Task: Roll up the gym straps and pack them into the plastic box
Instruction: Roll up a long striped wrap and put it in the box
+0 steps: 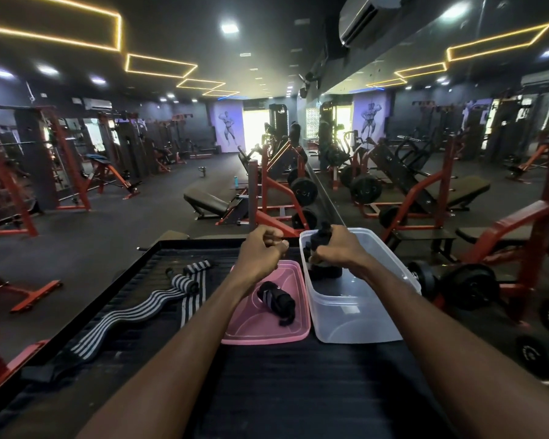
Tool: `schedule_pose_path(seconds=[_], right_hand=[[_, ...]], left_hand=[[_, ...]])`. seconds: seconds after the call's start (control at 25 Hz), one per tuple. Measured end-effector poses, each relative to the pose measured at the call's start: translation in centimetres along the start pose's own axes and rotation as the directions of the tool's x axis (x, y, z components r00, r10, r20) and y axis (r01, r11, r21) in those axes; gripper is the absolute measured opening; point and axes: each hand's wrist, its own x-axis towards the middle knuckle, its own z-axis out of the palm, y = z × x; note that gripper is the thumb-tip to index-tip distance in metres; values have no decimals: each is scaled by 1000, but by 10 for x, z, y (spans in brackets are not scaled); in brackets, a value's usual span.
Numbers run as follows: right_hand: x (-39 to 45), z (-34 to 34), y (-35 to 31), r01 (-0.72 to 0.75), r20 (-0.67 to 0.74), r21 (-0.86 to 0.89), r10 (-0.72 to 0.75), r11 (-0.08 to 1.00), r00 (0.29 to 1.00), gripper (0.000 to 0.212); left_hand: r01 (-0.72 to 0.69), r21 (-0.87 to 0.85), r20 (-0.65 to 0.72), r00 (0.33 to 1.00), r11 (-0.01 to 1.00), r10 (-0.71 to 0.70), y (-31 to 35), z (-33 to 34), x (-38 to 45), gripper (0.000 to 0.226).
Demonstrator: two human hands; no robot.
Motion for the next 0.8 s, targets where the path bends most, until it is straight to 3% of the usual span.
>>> schedule_pose_path(seconds=[0.16, 0.32, 0.48, 0.64, 0.8], right_hand=[[6, 12, 12, -24, 32, -195, 31, 981, 999, 43], [12, 24, 13, -44, 83, -293, 71, 955, 994, 50], [15, 29, 11, -13, 97, -437, 62, 899, 993, 55], [19, 32, 13, 39, 117, -498, 22, 866, 993, 51], [18, 33, 12, 90, 136, -504, -24, 859, 990, 43]], left_hand=[[-55, 248, 39, 998, 967, 47, -19, -8, 2, 8], [-118, 474, 127, 990, 872, 65, -39, -10, 5, 8], [-177, 605, 286, 958, 776, -4, -53, -9, 10, 38], [-256, 639, 478, 871, 725, -113, -58, -4, 9, 63], [-360, 746, 550, 808, 561, -212, -71, -2, 13, 74]])
